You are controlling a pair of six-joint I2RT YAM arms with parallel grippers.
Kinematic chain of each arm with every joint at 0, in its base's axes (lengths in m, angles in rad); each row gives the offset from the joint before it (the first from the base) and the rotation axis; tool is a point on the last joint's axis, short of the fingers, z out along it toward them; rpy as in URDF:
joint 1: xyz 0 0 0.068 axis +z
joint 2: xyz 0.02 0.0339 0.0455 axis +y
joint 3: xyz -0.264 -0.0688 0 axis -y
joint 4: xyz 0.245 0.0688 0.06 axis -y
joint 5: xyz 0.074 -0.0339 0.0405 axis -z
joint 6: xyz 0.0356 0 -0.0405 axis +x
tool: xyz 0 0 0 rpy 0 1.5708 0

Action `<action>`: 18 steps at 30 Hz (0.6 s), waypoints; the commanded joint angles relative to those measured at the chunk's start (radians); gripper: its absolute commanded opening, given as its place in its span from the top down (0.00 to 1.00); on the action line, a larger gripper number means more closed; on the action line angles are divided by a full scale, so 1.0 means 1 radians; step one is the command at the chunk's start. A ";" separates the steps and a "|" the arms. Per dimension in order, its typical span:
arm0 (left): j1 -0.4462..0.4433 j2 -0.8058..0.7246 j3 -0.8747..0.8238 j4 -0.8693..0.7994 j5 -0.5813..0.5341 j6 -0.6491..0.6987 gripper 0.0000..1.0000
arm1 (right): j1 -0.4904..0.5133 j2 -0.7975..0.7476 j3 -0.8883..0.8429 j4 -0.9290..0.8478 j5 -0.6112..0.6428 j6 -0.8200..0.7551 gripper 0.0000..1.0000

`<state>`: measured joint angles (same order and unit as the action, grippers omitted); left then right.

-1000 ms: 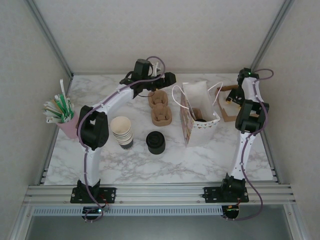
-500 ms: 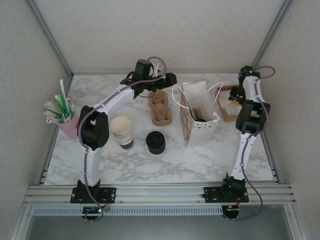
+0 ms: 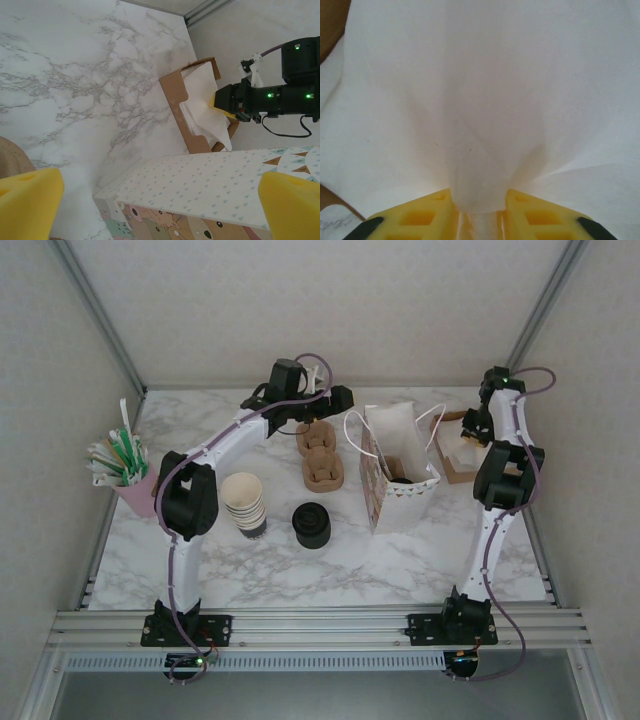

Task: Pack the takeout coffee

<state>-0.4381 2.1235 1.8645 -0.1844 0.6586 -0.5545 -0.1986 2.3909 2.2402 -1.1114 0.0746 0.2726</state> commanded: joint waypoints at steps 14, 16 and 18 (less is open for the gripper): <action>-0.016 -0.065 -0.013 0.003 -0.038 0.004 0.00 | -0.001 -0.229 -0.163 0.097 0.019 -0.001 1.00; -0.016 -0.084 -0.019 0.010 -0.050 0.005 0.00 | -0.002 -0.281 -0.199 0.130 0.019 0.003 1.00; -0.016 -0.107 -0.029 0.019 -0.061 0.002 0.00 | 0.003 -0.333 -0.230 0.158 0.012 0.005 1.00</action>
<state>-0.4484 2.0953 1.8469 -0.1844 0.6270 -0.5545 -0.1986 2.1513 2.0422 -1.0149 0.0788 0.2745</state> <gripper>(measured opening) 0.996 0.036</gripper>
